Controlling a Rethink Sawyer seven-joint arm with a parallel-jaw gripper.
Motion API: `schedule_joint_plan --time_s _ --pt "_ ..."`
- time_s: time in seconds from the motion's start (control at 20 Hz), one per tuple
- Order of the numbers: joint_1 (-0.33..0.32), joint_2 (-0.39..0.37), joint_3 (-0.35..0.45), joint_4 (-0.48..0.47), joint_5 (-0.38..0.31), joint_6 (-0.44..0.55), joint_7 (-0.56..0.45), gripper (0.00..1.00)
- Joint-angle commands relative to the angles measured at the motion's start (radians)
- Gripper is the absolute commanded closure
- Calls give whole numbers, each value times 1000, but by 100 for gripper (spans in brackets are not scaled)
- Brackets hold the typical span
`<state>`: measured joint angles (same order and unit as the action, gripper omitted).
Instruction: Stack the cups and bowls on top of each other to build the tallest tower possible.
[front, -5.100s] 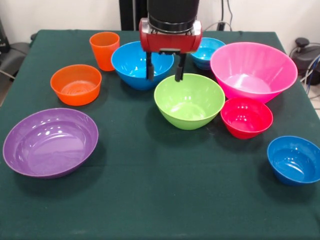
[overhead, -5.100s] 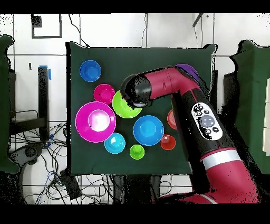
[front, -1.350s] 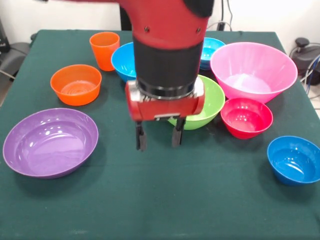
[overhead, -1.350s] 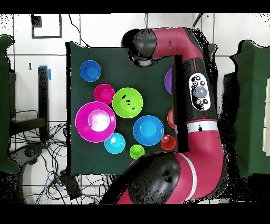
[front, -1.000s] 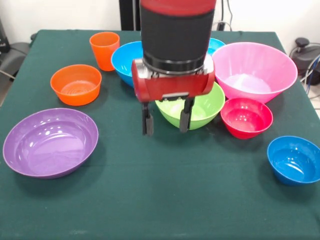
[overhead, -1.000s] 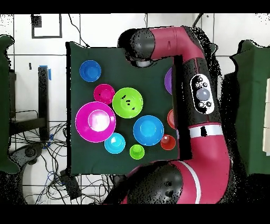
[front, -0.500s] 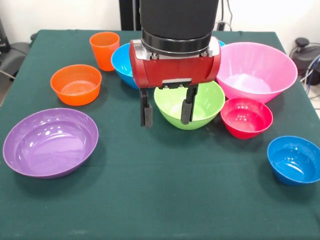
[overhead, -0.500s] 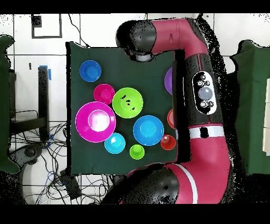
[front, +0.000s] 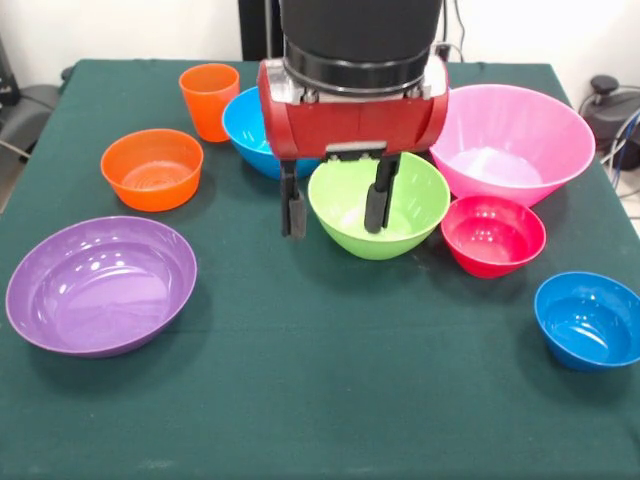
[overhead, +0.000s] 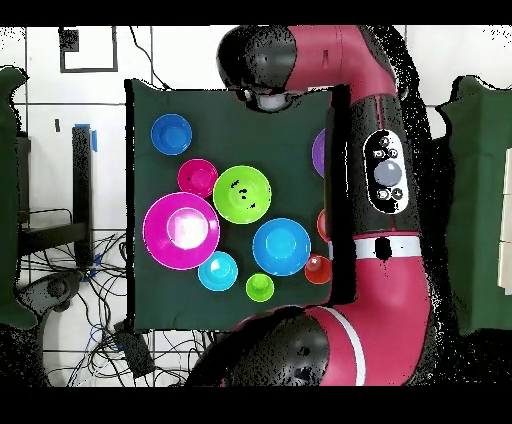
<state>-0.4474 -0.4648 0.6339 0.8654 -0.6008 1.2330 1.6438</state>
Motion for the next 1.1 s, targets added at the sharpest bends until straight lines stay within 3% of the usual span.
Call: schedule_joint_plan --time_s 0.05,0.25,0.6,0.8,1.1 --pt "-37 -125 -57 326 48 -90 -35 0" --pt "-60 -177 -61 432 70 -142 -13 0" --pt "-73 -191 -55 465 88 -164 -20 0" --pt "-95 -176 -54 527 76 -286 6 0" --pt "-96 -147 -70 542 56 -364 23 0"
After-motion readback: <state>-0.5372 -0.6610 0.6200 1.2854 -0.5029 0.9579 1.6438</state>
